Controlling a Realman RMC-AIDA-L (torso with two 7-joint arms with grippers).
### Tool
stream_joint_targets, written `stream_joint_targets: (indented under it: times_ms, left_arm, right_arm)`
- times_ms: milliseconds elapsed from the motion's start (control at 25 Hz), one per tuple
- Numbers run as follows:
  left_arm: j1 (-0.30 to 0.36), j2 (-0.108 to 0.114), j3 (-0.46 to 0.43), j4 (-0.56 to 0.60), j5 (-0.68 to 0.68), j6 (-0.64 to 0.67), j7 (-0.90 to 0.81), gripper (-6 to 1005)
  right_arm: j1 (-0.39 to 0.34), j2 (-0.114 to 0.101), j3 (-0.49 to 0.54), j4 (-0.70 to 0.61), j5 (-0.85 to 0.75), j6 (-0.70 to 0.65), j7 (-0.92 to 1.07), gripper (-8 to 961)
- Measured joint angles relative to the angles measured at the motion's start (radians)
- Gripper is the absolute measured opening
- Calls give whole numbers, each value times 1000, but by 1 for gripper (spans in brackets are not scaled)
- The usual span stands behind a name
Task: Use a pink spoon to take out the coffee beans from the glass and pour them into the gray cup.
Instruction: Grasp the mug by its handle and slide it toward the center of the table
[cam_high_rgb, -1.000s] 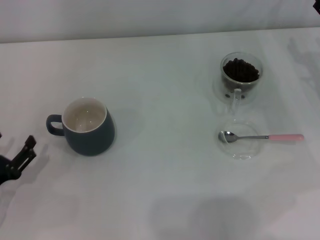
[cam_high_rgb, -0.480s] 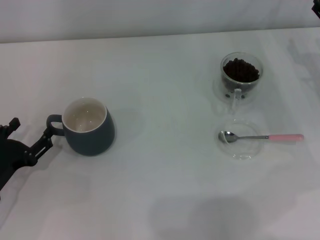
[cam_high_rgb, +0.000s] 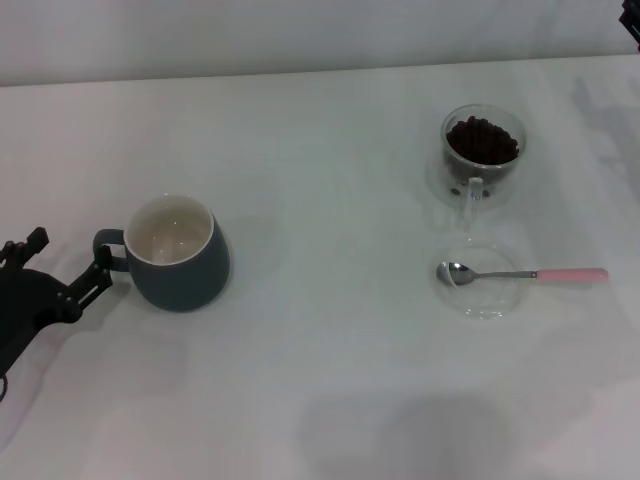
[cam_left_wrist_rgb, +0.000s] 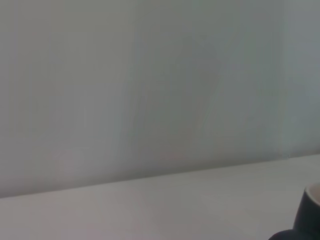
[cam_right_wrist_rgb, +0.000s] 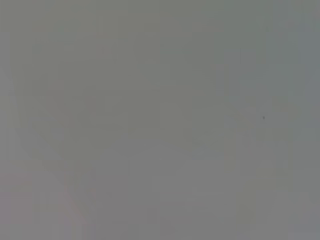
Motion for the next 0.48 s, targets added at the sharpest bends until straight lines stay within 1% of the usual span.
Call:
stream_joint_targets:
  times_ms: [280,480]
  left_arm:
    - [-30,-1,0,-1,13,55,-2,878]
    - [-34,-1,0,-2,14,61,2,871]
  right_arm:
    - [-1,0,0,0,0,0,0,856]
    - [-2,0,0,0,0,0,1,857]
